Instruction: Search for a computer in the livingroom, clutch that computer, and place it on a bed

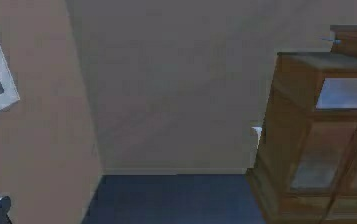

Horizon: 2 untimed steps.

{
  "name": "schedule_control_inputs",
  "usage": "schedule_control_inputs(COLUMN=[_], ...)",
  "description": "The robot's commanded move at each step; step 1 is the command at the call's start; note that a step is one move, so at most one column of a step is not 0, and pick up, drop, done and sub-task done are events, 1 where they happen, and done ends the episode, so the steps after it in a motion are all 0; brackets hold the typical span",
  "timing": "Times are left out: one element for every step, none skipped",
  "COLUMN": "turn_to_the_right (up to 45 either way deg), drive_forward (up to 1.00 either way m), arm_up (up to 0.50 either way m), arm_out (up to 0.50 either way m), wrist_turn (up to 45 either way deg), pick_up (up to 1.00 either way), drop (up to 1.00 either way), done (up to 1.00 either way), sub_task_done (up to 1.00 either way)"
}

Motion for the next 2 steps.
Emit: schedule_control_inputs(turn_to_the_right=[45.0, 33.0], drive_forward=[0.0, 0.0], arm_up=[0.0, 0.0], arm_out=[0.0, 0.0], wrist_turn=[0.0, 0.0], pick_up=[0.0, 0.0], drop=[0.0, 0.0], done=[0.0, 0.0], sub_task_done=[0.0, 0.0])
